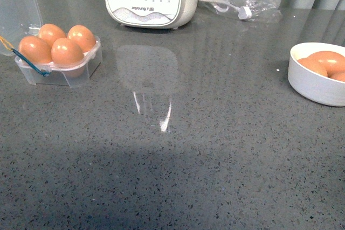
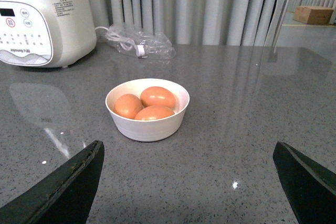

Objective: Put egg into box

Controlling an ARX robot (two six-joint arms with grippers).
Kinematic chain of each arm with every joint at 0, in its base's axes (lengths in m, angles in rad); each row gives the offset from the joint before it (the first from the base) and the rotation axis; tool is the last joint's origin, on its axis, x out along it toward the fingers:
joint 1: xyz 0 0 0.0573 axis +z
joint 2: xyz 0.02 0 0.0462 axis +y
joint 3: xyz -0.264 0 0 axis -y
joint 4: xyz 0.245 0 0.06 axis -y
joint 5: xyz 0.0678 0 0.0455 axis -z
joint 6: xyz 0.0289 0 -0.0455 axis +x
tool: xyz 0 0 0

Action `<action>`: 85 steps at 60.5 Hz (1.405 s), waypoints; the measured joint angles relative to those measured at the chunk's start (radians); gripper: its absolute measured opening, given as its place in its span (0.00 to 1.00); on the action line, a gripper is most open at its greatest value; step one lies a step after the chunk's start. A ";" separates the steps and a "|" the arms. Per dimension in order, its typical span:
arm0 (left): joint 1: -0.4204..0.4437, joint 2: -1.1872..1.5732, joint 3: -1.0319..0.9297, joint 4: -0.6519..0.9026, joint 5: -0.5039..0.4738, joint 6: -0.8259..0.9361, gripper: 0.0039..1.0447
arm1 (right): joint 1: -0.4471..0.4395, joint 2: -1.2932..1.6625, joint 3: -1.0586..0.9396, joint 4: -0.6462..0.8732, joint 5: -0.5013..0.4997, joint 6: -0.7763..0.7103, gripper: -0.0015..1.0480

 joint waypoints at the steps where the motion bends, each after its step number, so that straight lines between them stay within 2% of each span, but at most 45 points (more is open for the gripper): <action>1: -0.002 0.007 0.006 -0.002 0.001 0.000 0.94 | 0.000 0.000 0.000 0.000 0.000 0.000 0.93; 11: -0.045 0.113 0.111 -0.022 -0.019 0.021 0.94 | 0.000 0.000 0.000 0.000 0.000 0.000 0.93; 30: -0.095 0.208 0.190 -0.025 -0.059 0.043 0.94 | 0.000 0.000 0.000 0.000 0.000 0.000 0.93; 44: -0.190 0.182 0.194 -0.030 -0.063 0.031 0.94 | 0.000 0.000 0.000 0.000 0.000 0.000 0.93; 56: -0.310 0.108 0.174 -0.041 -0.081 0.016 0.94 | 0.000 0.000 0.000 0.000 0.000 0.000 0.93; 71: -0.555 0.015 0.133 -0.098 -0.143 0.037 0.94 | 0.000 0.000 0.000 0.000 0.000 0.000 0.93; 78: -0.608 -0.031 0.121 -0.101 -0.162 0.042 0.94 | 0.000 0.000 0.000 0.000 0.000 0.000 0.93; 85: -0.659 -0.131 0.115 -0.153 -0.224 0.077 0.94 | 0.000 0.000 0.000 0.000 0.000 0.000 0.93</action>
